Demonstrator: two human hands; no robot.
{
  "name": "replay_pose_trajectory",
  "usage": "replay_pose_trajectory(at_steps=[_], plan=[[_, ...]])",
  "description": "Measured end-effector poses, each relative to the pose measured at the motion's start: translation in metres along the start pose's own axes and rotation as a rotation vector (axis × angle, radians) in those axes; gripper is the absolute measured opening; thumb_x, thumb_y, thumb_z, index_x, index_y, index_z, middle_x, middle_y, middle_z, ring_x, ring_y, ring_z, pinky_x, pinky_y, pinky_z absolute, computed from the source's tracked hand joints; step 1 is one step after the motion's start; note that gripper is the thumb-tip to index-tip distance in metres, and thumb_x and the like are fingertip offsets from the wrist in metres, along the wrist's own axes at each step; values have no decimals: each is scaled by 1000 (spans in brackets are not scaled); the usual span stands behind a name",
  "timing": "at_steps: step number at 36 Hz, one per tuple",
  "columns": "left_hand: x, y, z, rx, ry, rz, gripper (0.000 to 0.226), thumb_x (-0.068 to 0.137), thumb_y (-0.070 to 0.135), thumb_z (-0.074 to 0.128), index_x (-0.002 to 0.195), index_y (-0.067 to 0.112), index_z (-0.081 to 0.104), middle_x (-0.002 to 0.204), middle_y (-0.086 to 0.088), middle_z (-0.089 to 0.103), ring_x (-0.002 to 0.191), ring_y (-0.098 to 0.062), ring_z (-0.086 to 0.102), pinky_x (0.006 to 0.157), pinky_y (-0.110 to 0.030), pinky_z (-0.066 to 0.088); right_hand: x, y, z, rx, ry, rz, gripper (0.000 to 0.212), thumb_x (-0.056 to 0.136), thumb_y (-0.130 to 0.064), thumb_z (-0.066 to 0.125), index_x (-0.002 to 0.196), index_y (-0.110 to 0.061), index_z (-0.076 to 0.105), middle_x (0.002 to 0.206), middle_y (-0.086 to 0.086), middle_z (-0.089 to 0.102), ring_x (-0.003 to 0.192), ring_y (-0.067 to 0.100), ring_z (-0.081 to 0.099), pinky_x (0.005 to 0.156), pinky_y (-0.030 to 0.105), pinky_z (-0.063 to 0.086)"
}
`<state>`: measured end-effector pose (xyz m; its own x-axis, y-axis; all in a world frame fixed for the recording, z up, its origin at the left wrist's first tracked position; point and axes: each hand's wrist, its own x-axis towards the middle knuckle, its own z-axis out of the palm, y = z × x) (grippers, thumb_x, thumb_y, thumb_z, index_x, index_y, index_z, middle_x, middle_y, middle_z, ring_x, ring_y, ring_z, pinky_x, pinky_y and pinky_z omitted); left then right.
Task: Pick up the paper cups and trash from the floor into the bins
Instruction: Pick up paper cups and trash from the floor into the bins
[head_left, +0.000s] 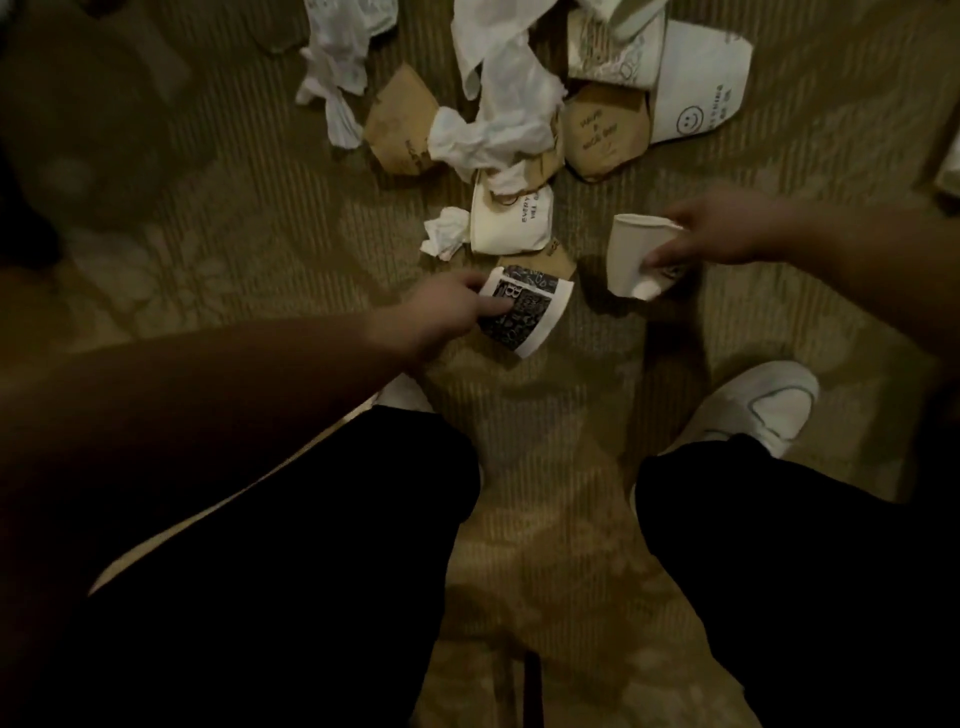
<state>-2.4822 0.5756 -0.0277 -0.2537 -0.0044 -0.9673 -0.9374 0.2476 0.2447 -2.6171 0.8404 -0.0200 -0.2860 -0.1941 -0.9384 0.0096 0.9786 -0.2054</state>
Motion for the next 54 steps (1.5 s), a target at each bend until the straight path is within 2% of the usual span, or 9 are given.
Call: replay_pose_trajectory(at_steps=[3,7,18,31,33,36,41,46,54], plan=[[15,9,5,-26,67,36,33,89,18,73,121,17,63,105,5,67,86,-4,61,62,-17,46,10,-8,-12,-84,-14,-68,55,88,-44,69,137,-22,54,124,6,61,105,21,53,89,37,41],[30,8,11,-28,138,64,32,85,20,78,113,12,66,109,-4,71,98,-17,68,86,-32,57,21,-22,-30,-155,22,-140,53,86,-48,70,131,-24,58,108,-1,58,100,19,52,87,36,40],[44,13,30,26,244,129,22,78,22,84,83,16,64,100,-7,73,90,-21,70,87,-40,58,42,-40,-54,-172,60,-235,61,84,-49,71,138,-24,54,130,5,59,113,22,51,93,38,37],[29,14,19,-2,68,41,39,75,10,84,110,12,66,110,-1,70,107,-20,64,91,-31,52,45,-64,-54,-416,-44,-345,44,79,-52,76,117,-33,65,114,-1,63,103,20,55,92,37,42],[26,13,14,33,63,11,37,72,15,87,100,14,63,107,-1,69,107,-22,64,95,-36,52,46,-63,-52,-456,-45,-364,41,78,-52,76,111,-29,67,111,-1,65,98,18,57,88,37,44],[20,14,3,109,-22,-56,50,75,18,85,117,12,58,113,-8,69,106,-27,66,98,-45,53,45,-62,-52,-500,-89,-361,50,79,-51,75,123,-29,64,115,-3,64,102,17,56,89,35,43],[1,22,-21,306,-160,-80,46,83,17,78,123,19,56,114,-6,68,100,-22,66,76,-35,56,40,-63,-60,-631,-176,-303,36,80,-50,75,110,-37,59,108,-6,60,97,14,53,91,36,43],[-4,22,-51,375,-71,-37,42,82,19,79,119,18,60,112,-4,69,101,-20,65,89,-35,54,37,-71,-66,-718,-209,-287,47,83,-52,72,125,-36,58,116,-8,57,104,15,51,91,36,39],[8,23,-73,367,217,149,63,76,31,84,133,21,60,133,-2,53,112,-21,57,90,-36,51,40,-79,-60,-679,-252,-294,26,80,-48,76,98,-46,57,104,-12,60,94,7,53,84,34,40]])
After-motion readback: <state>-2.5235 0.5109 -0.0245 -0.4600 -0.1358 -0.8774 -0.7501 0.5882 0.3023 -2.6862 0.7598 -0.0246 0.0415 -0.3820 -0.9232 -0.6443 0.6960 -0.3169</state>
